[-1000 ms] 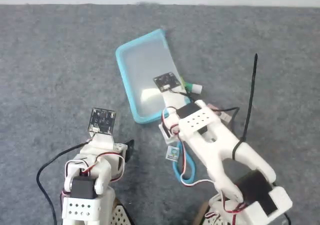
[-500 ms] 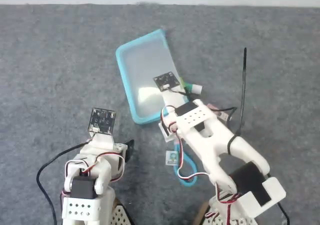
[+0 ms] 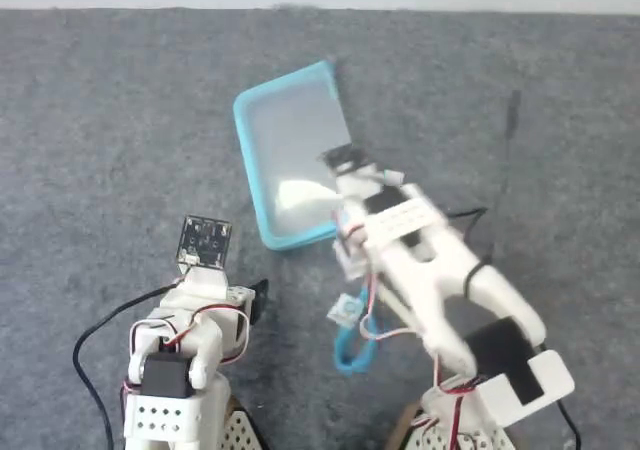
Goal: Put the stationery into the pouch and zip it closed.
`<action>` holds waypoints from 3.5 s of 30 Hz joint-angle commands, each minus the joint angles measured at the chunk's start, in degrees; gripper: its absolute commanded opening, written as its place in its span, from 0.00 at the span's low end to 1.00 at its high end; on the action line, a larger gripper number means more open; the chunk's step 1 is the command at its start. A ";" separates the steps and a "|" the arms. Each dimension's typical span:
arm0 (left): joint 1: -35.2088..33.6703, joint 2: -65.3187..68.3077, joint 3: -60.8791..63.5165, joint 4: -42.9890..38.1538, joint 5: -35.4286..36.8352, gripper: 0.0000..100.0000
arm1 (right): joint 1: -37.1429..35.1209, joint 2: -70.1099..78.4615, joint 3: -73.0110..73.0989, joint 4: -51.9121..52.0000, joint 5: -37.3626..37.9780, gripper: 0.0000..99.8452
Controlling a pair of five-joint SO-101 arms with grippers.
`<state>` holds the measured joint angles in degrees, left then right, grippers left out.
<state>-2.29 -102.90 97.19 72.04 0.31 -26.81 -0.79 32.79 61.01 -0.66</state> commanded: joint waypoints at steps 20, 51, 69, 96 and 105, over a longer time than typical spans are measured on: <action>-0.44 -1.32 -0.66 0.26 0.62 0.24 | 13.14 -47.16 -0.09 11.91 9.58 0.01; -9.49 -1.41 -1.36 -12.57 -11.78 0.24 | 6.73 -49.01 13.27 4.97 9.41 0.01; 3.52 51.43 -32.31 -33.49 -0.62 0.24 | 6.64 -49.01 15.21 4.09 9.58 0.01; 2.90 45.98 -26.77 -33.14 -0.79 0.24 | -14.46 -45.14 5.63 3.47 15.65 0.01; -2.55 11.25 -25.98 -12.40 -4.75 0.24 | -14.55 -49.10 18.37 -0.57 15.21 0.01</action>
<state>-4.31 -81.71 71.78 55.16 -2.07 -40.79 -47.47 50.11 62.86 14.20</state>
